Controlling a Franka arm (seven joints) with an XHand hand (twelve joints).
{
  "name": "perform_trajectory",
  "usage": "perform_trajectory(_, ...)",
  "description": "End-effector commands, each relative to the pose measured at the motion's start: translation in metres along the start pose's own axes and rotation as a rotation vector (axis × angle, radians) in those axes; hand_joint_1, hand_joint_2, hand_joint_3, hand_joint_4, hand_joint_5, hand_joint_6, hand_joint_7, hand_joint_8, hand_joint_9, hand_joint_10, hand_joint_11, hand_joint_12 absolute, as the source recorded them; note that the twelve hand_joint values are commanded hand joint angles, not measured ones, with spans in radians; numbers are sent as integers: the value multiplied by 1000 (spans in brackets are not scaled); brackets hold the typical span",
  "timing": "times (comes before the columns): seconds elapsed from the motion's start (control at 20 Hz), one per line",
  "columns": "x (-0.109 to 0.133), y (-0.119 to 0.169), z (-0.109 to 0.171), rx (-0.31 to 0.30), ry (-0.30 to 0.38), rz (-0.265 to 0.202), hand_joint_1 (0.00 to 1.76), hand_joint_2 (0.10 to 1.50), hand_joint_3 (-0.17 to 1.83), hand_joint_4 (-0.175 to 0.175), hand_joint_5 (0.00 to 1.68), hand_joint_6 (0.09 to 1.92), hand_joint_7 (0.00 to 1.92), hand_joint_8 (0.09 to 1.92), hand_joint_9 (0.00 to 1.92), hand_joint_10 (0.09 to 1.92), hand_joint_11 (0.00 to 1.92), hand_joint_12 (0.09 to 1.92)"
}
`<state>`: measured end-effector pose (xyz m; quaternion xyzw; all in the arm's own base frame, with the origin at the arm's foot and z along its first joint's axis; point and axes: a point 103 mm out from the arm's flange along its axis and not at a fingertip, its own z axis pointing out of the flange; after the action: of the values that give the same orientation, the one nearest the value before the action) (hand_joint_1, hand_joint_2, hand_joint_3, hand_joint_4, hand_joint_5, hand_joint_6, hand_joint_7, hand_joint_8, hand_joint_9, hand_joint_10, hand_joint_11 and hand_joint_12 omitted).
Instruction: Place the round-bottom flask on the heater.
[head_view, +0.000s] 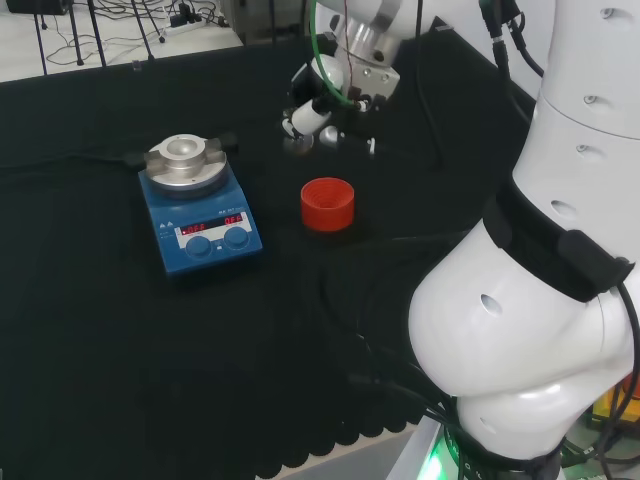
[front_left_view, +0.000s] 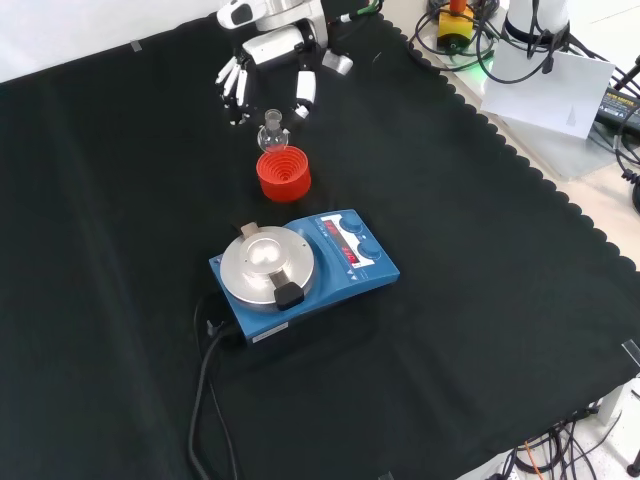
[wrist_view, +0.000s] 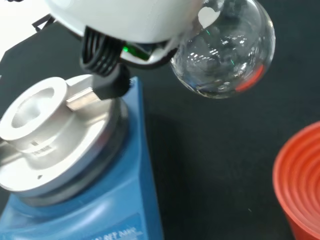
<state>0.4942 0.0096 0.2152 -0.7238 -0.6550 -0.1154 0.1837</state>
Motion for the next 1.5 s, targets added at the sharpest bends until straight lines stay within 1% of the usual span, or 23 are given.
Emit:
perform_trajectory(0.05,39,20,-3,36,-36,-52,1115,551,940,175,1188,972,701,614,850,540,444,1285)
perform_trajectory(0.45,81,53,-1,55,-55,-117,1115,551,940,175,1188,972,700,612,847,538,448,1284)
perform_trajectory(0.9,121,83,18,114,-87,-178,1115,551,940,175,1187,973,703,612,848,538,454,1282)
perform_trajectory(1.2,140,96,34,146,-82,-208,1115,551,941,175,1187,974,704,611,848,537,458,1281)
perform_trajectory(1.5,150,97,39,159,-81,-215,1115,550,942,175,1187,975,702,609,848,537,461,1280)
